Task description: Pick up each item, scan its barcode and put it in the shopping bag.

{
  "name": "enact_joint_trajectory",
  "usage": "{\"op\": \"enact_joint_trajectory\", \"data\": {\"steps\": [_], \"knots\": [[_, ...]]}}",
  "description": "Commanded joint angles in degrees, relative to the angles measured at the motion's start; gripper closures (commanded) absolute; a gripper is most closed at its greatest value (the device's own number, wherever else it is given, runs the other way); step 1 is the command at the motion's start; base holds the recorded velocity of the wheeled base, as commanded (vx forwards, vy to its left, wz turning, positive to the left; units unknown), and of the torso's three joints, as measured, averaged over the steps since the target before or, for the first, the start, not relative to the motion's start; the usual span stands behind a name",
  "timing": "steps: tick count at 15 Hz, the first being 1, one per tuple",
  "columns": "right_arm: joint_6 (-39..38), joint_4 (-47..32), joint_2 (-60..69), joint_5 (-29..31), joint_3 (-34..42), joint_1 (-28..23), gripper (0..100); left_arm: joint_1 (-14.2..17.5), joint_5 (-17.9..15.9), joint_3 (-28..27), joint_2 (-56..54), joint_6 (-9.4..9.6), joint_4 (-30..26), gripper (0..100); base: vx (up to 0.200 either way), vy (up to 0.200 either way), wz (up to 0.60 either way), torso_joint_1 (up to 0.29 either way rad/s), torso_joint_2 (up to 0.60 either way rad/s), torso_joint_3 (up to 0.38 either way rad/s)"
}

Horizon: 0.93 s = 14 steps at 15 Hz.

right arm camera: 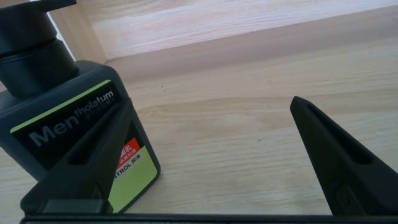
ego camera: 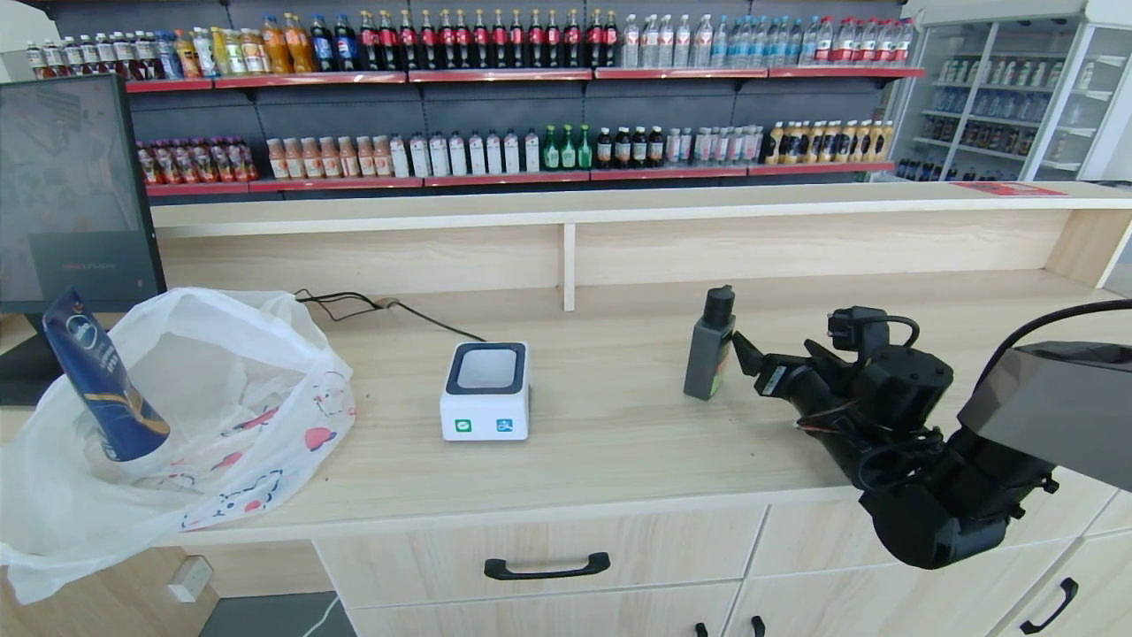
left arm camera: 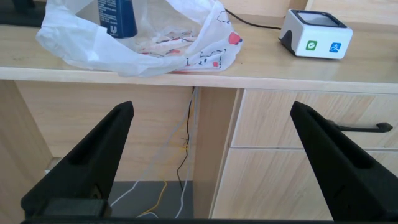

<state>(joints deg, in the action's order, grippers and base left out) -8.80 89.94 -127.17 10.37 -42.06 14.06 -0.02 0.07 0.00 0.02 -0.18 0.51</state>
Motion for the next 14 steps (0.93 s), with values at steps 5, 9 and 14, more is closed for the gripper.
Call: {"op": "enact_joint_trajectory", "data": {"steps": [5,9,14], "knots": [[0.1,0.06,-0.18,-0.18,-0.39,0.18,0,-0.06,0.01,0.0,-0.02,0.01,0.02,0,0.0,0.0,0.0,0.0,0.0,0.0],[0.1,0.06,-0.27,-0.27,-0.31,0.27,0,-0.06,0.01,0.0,-0.02,0.01,0.02,0,0.0,0.0,0.0,0.0,0.0,0.0],[0.01,0.06,-0.36,-0.44,-0.75,1.41,0,-0.06,0.01,0.0,-0.02,0.01,0.02,0,0.0,0.0,0.0,0.0,0.0,0.0]]}}
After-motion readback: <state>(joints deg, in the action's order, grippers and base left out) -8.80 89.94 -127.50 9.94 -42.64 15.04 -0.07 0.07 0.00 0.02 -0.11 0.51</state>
